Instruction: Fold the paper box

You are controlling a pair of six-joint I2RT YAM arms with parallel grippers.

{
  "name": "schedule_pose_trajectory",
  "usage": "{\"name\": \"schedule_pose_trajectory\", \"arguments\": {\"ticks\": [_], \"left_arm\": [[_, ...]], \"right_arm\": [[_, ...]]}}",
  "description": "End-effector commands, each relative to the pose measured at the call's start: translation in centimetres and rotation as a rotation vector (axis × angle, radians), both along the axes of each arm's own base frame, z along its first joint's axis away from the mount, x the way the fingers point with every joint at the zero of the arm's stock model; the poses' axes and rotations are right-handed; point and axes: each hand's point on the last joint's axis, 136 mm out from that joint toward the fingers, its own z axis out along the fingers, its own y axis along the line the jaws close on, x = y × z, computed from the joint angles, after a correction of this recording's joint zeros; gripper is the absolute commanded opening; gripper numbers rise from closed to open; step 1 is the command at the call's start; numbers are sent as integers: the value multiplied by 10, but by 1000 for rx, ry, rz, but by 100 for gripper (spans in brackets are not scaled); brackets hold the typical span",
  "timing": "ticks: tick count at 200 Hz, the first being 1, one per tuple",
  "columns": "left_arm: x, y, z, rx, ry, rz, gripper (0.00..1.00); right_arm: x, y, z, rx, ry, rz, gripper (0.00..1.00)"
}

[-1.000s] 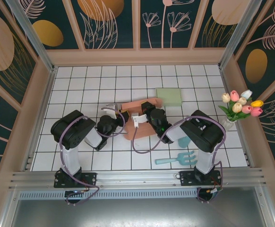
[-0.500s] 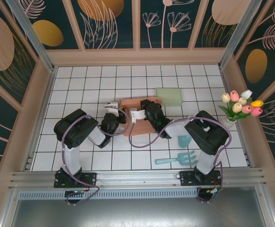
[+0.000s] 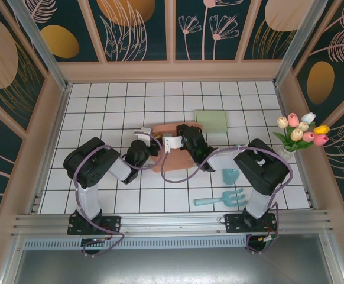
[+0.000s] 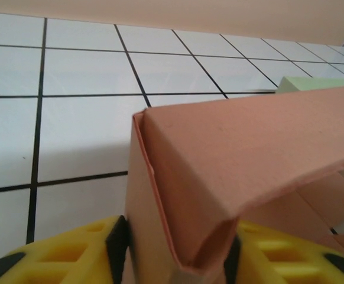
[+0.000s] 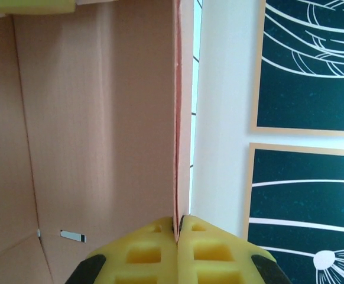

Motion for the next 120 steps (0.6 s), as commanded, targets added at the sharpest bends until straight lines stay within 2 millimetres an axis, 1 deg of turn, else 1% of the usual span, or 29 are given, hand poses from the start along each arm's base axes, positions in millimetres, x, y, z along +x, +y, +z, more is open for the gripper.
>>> {"name": "schedule_pose_trajectory", "arguments": {"ticks": [1, 10, 19, 59, 78, 85, 91, 104, 120], "left_arm": [[-27, -8, -12, 10, 62, -114, 54], [-33, -7, -9, 1, 58, -128, 58], [-39, -5, -8, -6, 59, -141, 60], [-49, 6, -16, 6, 81, -124, 59], [-54, 14, -12, 10, 71, -108, 59], [-53, 18, -11, 26, 63, -91, 60], [-51, 23, -14, 54, 69, -64, 63], [-44, 32, -19, 109, 81, -24, 63], [-40, 36, -24, 97, 99, -28, 63]], "right_arm": [[-24, 9, -40, -44, 164, 99, 0], [-24, 8, -40, -44, 168, 97, 0], [-24, 8, -41, -46, 170, 96, 0], [-23, 6, -42, -47, 175, 90, 0], [-22, 5, -43, -49, 175, 84, 0], [-22, 5, -42, -49, 174, 83, 0], [-23, 5, -42, -48, 175, 86, 0], [-23, 6, -41, -47, 174, 88, 0], [-23, 5, -42, -47, 175, 89, 0]]}}
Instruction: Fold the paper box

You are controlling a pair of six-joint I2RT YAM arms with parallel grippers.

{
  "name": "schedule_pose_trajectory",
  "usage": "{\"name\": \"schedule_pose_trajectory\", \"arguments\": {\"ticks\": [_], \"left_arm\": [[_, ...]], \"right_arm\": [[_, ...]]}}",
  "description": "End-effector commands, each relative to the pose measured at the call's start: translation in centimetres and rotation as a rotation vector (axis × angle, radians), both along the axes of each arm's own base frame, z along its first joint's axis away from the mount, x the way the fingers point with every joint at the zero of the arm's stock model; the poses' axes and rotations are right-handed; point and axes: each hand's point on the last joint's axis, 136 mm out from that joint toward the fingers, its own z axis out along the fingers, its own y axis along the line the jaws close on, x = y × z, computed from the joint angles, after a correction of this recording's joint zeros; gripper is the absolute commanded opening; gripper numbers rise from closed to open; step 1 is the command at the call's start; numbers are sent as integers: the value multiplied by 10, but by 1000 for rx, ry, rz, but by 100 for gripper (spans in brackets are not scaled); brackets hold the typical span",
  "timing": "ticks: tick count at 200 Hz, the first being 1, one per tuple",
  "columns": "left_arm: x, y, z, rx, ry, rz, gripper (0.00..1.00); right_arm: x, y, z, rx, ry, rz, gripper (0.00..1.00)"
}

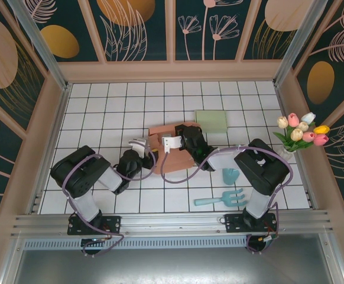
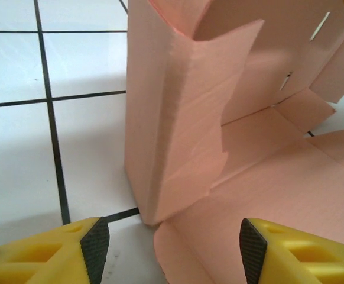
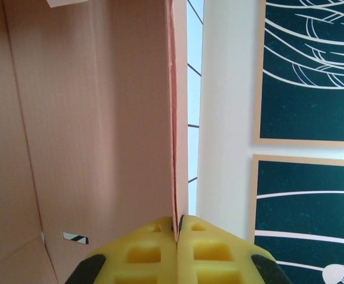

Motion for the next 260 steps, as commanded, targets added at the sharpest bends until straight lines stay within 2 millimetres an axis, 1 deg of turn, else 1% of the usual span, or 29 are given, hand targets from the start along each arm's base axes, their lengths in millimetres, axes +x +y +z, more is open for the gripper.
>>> {"name": "schedule_pose_trajectory", "arguments": {"ticks": [1, 32, 57, 77, 91, 107, 113, 134, 158, 176, 182, 186, 195, 207, 219, 228, 246, 255, 260], "left_arm": [[10, 11, -5, 37, 9, 31, 63], [22, 3, -16, 36, 41, -1, 61], [26, -10, -15, 16, 35, -48, 60], [31, -17, -15, 21, 29, -69, 57], [36, -22, -16, 35, 28, -80, 53], [43, -22, -19, 57, 33, -65, 42], [46, -20, -19, 63, 30, -52, 40], [55, -10, -17, 84, 18, 28, 39], [63, 10, -13, 106, -4, 147, 41], [67, 28, -10, 112, -16, 260, 40], [69, 34, -9, 116, -21, 304, 38], [69, 39, -8, 122, -24, 332, 35], [69, 48, -9, 137, -26, 383, 24], [70, 54, -9, 147, -31, 421, 11], [70, 58, -9, 165, -35, 453, 2], [71, 64, -9, 184, -38, 496, 0], [70, 81, -11, 218, -34, 606, 0], [70, 83, -11, 222, -31, 614, 0], [69, 79, -12, 215, -28, 594, 3]], "right_arm": [[-21, -1, -42, -74, 153, 58, 0], [-21, -2, -43, -76, 156, 59, 0], [-22, -1, -43, -77, 159, 61, 0], [-23, 0, -43, -72, 163, 67, 0], [-24, 2, -43, -70, 169, 73, 0], [-25, 3, -45, -74, 175, 81, 0], [-25, 3, -45, -76, 175, 82, 0], [-25, 3, -47, -80, 178, 79, 0], [-24, 3, -46, -78, 177, 74, 0], [-23, 3, -48, -81, 182, 68, 0], [-23, 3, -48, -82, 182, 67, 0], [-23, 3, -48, -82, 184, 67, 0], [-22, 3, -49, -83, 184, 63, 0], [-21, 3, -50, -84, 187, 58, 0], [-21, 3, -49, -83, 188, 57, 0], [-21, 3, -49, -81, 187, 54, 0], [-19, 2, -48, -77, 189, 45, 0], [-18, 2, -49, -75, 191, 37, 0], [-18, 2, -49, -76, 194, 34, 0]]}}
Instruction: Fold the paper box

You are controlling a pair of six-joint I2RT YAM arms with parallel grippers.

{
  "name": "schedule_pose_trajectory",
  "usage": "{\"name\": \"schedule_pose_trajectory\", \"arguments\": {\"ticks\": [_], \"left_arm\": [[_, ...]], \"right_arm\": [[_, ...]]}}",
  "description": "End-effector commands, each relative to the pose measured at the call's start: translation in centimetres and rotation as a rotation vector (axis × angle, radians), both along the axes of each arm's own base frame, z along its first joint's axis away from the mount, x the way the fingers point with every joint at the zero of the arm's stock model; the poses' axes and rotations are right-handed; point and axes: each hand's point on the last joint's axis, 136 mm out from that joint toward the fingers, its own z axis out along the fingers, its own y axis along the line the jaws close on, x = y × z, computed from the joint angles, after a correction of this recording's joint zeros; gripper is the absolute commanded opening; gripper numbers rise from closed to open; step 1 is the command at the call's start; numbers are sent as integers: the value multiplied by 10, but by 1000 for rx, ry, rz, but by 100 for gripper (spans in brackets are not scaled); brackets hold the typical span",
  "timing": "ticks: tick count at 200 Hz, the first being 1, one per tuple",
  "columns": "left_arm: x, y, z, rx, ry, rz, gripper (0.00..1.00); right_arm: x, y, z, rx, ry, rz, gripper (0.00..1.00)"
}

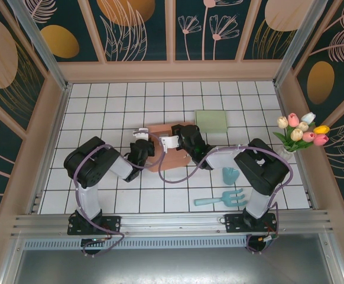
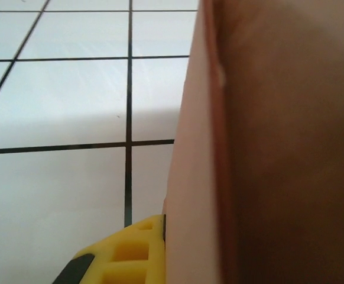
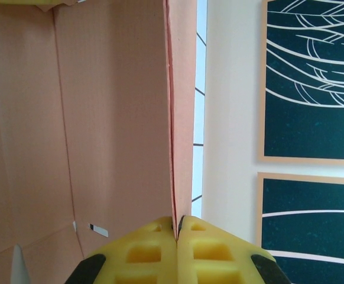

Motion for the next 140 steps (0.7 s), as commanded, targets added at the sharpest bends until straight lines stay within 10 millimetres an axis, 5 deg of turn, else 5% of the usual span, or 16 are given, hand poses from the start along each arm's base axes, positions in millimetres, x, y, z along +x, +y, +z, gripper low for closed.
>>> {"name": "schedule_pose_trajectory", "arguments": {"ticks": [1, 53, 98, 140], "left_arm": [[6, 56, -4, 70, -10, 272, 3], [1, 18, 21, -87, -11, 60, 51], [-24, 12, 64, -164, -53, -62, 54], [-35, 32, 58, -105, -38, -32, 56]], "right_arm": [[-15, -12, -53, -103, 161, -4, 0], [-9, -11, -54, -75, 179, -47, 0], [-3, -11, -53, -43, 220, -87, 0], [-2, -9, -49, -22, 238, -95, 0]]}}
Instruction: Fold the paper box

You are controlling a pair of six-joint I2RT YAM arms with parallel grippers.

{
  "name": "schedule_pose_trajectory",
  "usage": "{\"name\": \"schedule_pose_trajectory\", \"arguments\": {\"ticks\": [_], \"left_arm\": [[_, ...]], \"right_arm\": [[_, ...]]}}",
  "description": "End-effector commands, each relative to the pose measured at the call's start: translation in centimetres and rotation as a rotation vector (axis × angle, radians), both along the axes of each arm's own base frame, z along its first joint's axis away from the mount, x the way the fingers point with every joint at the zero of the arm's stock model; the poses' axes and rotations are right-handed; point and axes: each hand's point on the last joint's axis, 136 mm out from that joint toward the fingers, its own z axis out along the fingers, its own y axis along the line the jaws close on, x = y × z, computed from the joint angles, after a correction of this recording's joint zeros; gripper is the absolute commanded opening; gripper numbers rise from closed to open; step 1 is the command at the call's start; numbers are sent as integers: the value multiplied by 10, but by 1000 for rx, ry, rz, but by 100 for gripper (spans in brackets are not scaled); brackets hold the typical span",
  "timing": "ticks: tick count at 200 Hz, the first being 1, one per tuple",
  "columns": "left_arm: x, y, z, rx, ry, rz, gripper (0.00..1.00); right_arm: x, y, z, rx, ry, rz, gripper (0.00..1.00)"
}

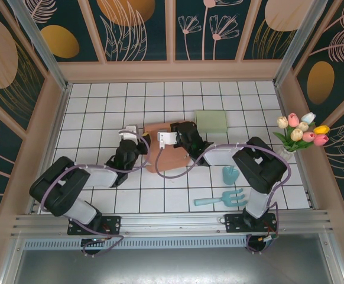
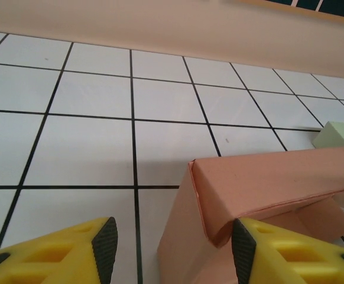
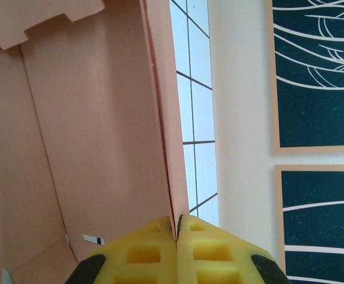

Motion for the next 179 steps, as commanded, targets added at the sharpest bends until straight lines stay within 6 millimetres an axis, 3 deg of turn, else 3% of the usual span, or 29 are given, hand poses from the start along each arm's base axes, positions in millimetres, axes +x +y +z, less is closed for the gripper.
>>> {"name": "schedule_pose_trajectory", "arguments": {"ticks": [1, 44, 73, 78, 116, 138, 179], "left_arm": [[-4, 14, -18, 65, 49, 17, 56], [0, -8, -34, 38, 58, -100, 55], [17, -15, -34, 58, 32, -94, 55], [19, -14, -42, 74, 46, -86, 54], [34, -5, -22, 65, -42, 6, 50], [40, -14, -18, 70, -73, -32, 49], [53, -24, -33, 106, -77, -47, 42]], "right_arm": [[-11, -15, -48, -80, 160, -36, 0], [-12, -14, -49, -76, 182, -39, 0], [-15, -12, -48, -71, 194, -25, 0], [-16, -11, -49, -70, 198, -20, 0], [-19, -9, -55, -78, 228, -8, 0], [-14, -11, -55, -106, 140, -29, 0], [-12, -12, -45, -123, -46, -19, 0]]}}
